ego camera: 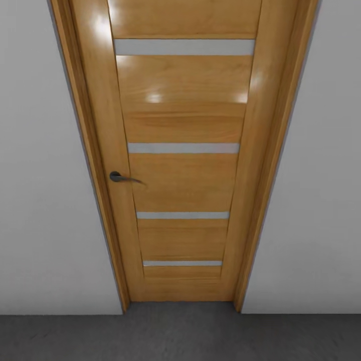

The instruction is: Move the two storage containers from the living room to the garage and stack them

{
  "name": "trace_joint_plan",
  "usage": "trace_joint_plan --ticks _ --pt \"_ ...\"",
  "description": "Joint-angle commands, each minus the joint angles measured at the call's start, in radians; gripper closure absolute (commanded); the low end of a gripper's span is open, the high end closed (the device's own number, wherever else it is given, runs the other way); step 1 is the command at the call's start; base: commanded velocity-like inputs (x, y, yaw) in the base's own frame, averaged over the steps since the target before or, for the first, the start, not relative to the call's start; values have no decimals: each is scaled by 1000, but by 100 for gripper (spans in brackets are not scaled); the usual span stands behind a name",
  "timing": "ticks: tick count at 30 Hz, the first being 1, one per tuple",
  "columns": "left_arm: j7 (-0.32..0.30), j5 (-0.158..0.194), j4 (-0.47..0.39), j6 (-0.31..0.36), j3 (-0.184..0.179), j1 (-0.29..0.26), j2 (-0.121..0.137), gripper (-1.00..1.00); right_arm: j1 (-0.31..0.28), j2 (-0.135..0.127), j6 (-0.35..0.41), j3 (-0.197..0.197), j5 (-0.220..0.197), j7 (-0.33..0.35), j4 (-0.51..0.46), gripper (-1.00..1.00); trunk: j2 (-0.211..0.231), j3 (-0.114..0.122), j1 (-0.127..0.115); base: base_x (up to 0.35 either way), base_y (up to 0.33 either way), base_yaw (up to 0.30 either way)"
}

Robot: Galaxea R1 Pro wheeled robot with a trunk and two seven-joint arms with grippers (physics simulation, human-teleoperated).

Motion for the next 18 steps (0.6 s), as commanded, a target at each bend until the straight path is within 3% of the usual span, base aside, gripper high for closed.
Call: trace_joint_plan --ticks 1,7,18 --pt "1 7 -1 0 1 0 0 -100 -1 0 -5 5 0 0 3 -100 -1 -1 0 47 53 0" --pt "2 7 -1 0 1 0 -1 -100 -1 0 -5 5 0 0 3 -100 -1 -1 0 56 14 0" --pt "1 7 -1 0 1 0 0 -100 -1 1 -4 5 0 0 3 -100 -1 -1 0 258 0 0"
